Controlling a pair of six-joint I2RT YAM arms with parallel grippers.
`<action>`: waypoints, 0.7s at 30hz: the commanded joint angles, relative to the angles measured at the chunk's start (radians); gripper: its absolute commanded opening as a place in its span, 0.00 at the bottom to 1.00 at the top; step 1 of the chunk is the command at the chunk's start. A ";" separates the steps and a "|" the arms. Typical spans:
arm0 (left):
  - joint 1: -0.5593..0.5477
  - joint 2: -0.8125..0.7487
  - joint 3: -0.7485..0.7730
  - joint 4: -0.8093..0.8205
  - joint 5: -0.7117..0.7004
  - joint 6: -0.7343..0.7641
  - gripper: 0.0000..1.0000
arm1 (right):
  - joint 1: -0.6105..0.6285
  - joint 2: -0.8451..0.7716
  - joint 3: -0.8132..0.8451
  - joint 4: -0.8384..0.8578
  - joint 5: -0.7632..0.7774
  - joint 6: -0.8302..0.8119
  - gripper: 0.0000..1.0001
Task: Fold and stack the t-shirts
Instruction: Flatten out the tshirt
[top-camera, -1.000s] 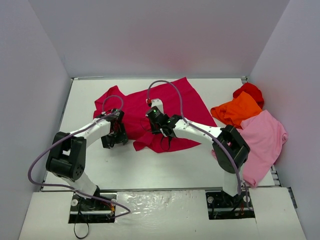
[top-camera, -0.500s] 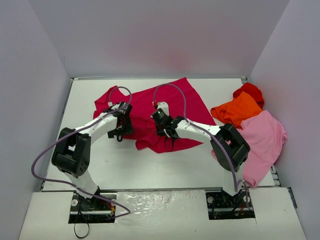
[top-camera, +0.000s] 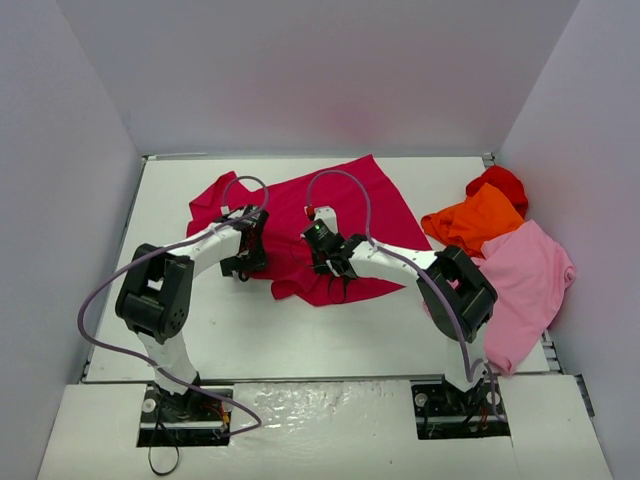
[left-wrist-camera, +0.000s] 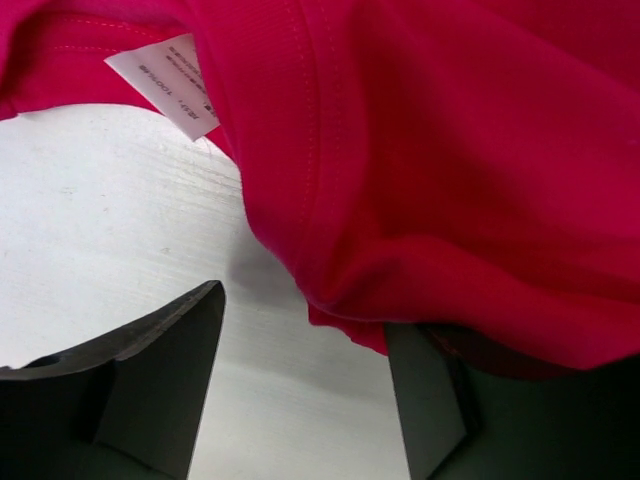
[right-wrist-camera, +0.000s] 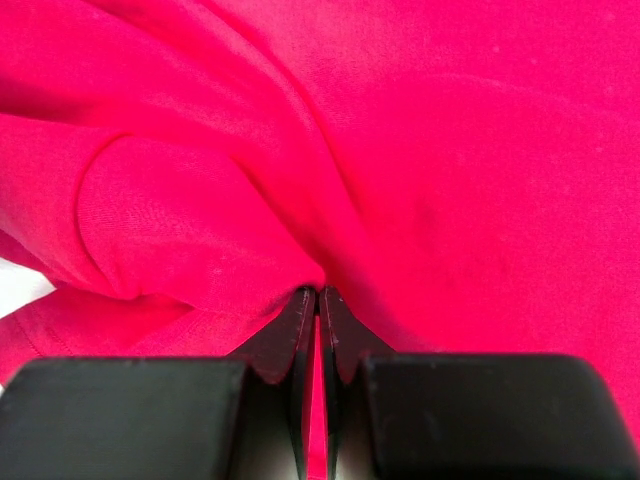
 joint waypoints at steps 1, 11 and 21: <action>-0.008 -0.011 0.033 0.034 -0.005 -0.009 0.58 | -0.009 -0.039 -0.001 0.028 0.010 0.015 0.00; -0.012 0.016 0.037 0.044 0.031 0.020 0.00 | -0.009 -0.057 -0.009 0.019 0.006 0.018 0.00; -0.006 -0.164 0.179 -0.232 -0.082 0.079 0.00 | 0.012 -0.102 -0.017 0.019 -0.070 0.039 0.00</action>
